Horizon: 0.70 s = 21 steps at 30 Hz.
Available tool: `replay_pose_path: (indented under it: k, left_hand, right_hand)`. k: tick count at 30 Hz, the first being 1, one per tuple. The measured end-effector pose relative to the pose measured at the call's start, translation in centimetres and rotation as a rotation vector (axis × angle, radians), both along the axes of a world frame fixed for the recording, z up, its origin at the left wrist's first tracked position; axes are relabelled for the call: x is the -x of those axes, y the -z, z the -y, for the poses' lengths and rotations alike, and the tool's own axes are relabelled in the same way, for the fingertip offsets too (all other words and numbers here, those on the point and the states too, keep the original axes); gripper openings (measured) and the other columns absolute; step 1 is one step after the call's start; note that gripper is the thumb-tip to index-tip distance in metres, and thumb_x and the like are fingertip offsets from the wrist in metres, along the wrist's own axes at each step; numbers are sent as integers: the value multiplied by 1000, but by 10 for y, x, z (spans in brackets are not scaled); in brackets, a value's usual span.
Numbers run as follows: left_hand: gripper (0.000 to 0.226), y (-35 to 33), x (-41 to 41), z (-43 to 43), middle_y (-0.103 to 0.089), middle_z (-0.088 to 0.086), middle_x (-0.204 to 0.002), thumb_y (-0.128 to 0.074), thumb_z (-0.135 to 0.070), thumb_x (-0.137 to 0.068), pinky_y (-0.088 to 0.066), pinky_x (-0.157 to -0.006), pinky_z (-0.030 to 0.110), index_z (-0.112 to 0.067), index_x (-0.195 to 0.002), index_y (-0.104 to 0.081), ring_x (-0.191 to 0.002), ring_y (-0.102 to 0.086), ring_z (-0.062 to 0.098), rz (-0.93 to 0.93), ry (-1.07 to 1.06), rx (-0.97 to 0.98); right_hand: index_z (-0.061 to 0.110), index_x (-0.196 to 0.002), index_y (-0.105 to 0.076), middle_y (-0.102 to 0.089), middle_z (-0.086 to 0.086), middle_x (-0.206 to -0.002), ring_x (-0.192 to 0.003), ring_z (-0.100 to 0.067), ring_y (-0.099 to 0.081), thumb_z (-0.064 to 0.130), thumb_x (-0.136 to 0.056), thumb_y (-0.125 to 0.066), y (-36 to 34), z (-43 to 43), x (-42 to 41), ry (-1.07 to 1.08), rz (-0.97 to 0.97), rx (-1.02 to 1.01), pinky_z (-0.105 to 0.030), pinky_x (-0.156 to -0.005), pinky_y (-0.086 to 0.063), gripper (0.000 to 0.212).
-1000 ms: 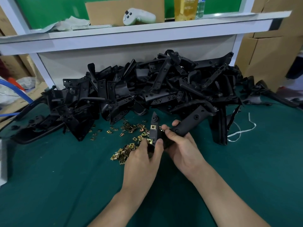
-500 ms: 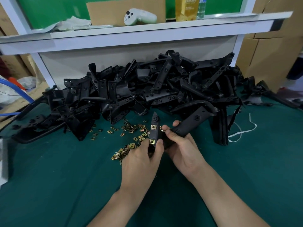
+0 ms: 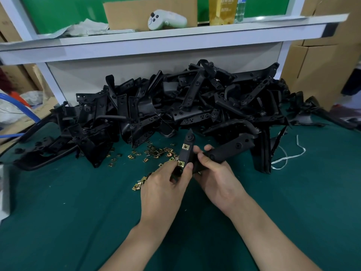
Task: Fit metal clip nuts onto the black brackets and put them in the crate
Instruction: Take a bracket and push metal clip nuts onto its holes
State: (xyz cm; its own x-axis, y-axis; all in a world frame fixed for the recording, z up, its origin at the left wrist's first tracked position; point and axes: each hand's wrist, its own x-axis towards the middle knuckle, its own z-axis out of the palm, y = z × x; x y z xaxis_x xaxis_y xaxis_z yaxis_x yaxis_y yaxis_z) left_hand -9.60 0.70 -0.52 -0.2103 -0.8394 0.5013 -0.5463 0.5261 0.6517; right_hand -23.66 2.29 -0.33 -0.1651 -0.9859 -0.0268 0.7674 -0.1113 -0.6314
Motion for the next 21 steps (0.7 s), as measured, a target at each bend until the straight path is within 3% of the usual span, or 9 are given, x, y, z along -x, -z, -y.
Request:
replay_pose_path:
  k: [7, 10, 13, 17, 21]
  left_hand:
    - [35, 3, 1, 2, -57, -8, -71, -52, -60, -93, -49, -60, 38, -26, -87, -59, -66, -55, 14, -60, -40, -70]
    - [37, 4, 1, 4, -55, -9, -72, -52, -58, -93, -47, -58, 38, -24, -83, -60, -68, -54, 15, -42, -31, -8]
    - [34, 6, 1, 6, -55, -10, -74, -57, -55, -92, -43, -59, 32, -24, -84, -66, -70, -53, 15, -141, 43, -30]
    - [25, 9, -2, 12, -58, -11, -77, -61, -48, -92, -45, -64, 32, -26, -87, -70, -80, -55, 15, -165, 104, -29]
    - [18, 7, -3, 12, -58, -13, -78, -60, -50, -93, -39, -62, 21, -34, -89, -67, -76, -55, 13, -177, 111, -24]
  right_hand:
    - [20, -105, -60, -72, -6, -122, -111, -25, -70, 3, -91, -60, 1, 1, -2, -19, -17, -10, -34, -76, -61, 22]
    - [20, -105, -60, -72, -7, -123, -111, -26, -70, 1, -94, -58, 1, 2, -1, -11, -21, -19, -35, -77, -61, 22]
    - [21, -103, -60, -73, -6, -121, -110, -25, -71, 1, -94, -58, 2, 2, 0, -13, -26, -19, -35, -76, -61, 22]
    - [21, -101, -59, -74, -4, -118, -109, -22, -71, -1, -97, -55, 2, 2, 1, -17, -73, -28, -38, -81, -58, 23]
    - [18, -112, -59, -73, -7, -121, -111, -23, -70, 3, -98, -55, 2, 2, -1, -15, -81, 2, -36, -87, -55, 21]
